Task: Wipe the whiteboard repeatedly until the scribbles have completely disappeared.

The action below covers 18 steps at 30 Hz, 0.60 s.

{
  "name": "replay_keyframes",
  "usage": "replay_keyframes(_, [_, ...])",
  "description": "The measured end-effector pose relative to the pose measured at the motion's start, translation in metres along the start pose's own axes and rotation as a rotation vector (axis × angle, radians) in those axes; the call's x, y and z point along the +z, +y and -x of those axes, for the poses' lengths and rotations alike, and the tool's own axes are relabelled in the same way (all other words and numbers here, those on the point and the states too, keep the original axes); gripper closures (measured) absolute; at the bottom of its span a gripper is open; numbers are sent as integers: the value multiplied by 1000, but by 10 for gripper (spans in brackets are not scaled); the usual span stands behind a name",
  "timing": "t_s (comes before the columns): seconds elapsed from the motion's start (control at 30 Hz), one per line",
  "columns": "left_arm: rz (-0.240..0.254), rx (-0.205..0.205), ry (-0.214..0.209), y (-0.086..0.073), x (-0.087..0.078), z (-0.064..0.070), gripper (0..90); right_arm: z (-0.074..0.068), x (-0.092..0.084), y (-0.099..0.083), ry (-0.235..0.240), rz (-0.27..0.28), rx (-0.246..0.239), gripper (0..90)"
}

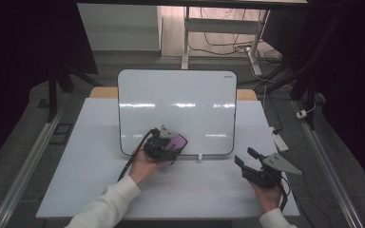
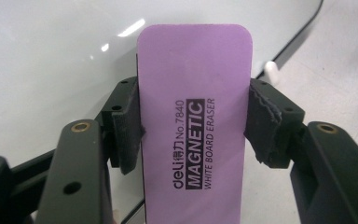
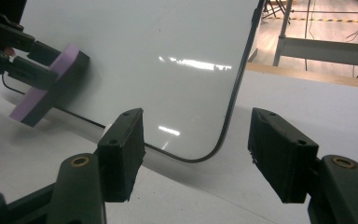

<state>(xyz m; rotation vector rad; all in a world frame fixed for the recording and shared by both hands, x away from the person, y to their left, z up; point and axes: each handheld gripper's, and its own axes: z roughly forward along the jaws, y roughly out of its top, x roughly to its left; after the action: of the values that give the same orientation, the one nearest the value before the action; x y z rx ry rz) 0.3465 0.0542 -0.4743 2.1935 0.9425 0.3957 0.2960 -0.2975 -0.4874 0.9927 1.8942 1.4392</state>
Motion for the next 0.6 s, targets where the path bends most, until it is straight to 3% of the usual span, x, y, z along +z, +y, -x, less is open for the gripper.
replay_keyframes(0.13, [-12,33,5,1,4,7,416,1,0,-1,4,-4,2,355])
replay_keyframes(0.3, [-4,19,31,-2,-7,-5,416,1,-1,-1,-2,0,2,355])
replay_keyframes(0.4, [8,-12,55,-8,-19,-19,416,1,-2,-1,-5,0,0,355])
replay_keyframes(0.5, [38,-88,7,-14,-31,-35,416,1,-2,-1,-3,-1,1,355])
replay_keyframes(0.57, [35,-65,74,-16,-38,-38,416,0,-1,-1,-2,-3,0,355])
replay_keyframes(0.6, [36,-65,82,-18,-41,-40,416,0,-1,-1,-4,-4,-2,355])
